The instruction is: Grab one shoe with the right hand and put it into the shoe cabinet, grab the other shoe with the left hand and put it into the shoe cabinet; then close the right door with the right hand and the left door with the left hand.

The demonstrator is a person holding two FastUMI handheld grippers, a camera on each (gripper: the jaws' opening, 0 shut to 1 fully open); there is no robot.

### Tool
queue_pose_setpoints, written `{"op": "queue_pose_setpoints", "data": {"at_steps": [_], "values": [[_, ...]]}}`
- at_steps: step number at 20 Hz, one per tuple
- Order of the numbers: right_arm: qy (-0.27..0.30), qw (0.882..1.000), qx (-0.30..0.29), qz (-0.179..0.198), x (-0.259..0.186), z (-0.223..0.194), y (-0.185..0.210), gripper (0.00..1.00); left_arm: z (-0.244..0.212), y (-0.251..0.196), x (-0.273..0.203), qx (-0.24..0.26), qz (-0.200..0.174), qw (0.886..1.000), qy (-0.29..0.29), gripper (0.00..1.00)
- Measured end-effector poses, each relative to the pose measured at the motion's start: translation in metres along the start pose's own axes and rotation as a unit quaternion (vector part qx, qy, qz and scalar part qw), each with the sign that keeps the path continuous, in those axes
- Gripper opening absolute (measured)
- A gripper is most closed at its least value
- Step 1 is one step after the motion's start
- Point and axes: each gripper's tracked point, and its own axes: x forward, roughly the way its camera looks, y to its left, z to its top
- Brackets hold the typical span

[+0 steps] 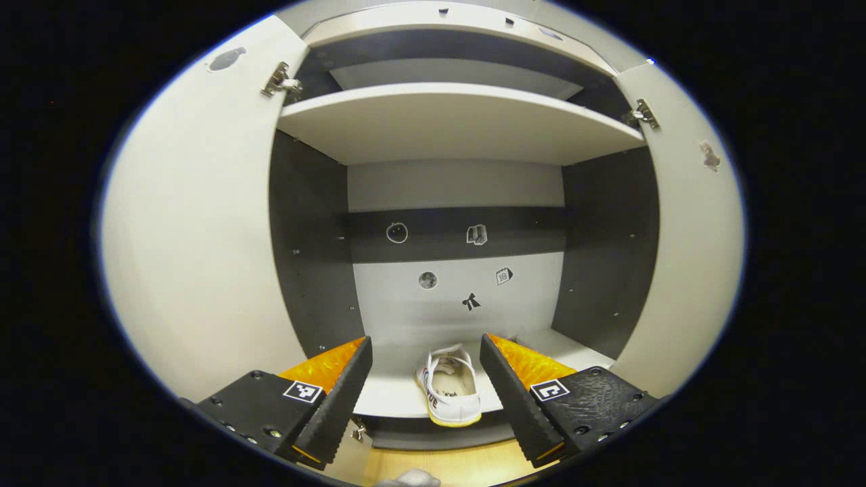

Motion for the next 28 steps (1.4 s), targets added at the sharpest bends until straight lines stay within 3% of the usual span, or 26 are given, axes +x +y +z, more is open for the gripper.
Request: {"op": "queue_pose_setpoints", "data": {"at_steps": [10,13,16,23,28], "values": [[-0.029,0.999,-0.005,-0.024,-0.027,0.019,0.0,1.0,-0.003,0.009,-0.135,0.007,0.009,0.998,-0.062,0.96],[-0.036,0.999,-0.005,-0.032,-0.033,0.019,-0.004,0.99,-0.021,0.008,-0.173,-0.008,-0.001,0.998,-0.061,0.95],[-0.032,0.999,-0.002,-0.039,-0.038,0.015,-0.009,0.99,-0.043,0.02,-0.207,0.002,0.011,0.998,-0.058,0.95],[-0.025,0.998,0.001,-0.049,-0.045,0.002,-0.014,1.0,-0.091,0.038,-0.263,-0.001,0.044,0.998,-0.048,0.96],[-0.016,0.998,0.0,-0.054,-0.047,-0.005,-0.02,1.0,-0.104,0.032,-0.278,-0.006,0.044,0.998,-0.042,0.96]]}}
